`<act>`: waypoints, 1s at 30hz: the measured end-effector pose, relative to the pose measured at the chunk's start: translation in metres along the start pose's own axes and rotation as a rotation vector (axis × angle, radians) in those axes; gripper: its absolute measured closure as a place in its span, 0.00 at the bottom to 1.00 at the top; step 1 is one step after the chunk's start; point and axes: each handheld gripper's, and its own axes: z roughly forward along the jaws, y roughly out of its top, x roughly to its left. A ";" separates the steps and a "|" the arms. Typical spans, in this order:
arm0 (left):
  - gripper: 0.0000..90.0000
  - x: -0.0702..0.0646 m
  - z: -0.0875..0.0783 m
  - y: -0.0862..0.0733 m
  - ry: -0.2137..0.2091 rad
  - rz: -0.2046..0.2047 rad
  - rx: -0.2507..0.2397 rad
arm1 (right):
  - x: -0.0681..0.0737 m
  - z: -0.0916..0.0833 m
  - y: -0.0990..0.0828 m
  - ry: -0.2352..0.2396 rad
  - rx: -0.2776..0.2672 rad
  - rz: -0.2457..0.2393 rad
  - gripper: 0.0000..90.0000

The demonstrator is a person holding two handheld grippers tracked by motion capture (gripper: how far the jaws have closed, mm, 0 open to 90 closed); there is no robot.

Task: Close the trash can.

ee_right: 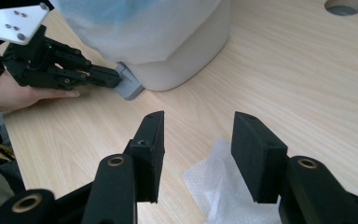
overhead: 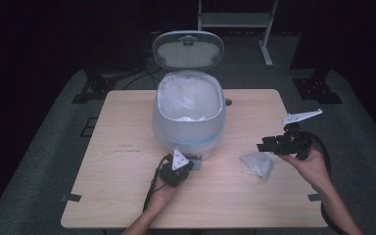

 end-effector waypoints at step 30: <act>0.97 0.000 -0.001 0.000 -0.002 -0.002 0.006 | -0.012 0.031 -0.042 -0.015 0.064 0.025 0.59</act>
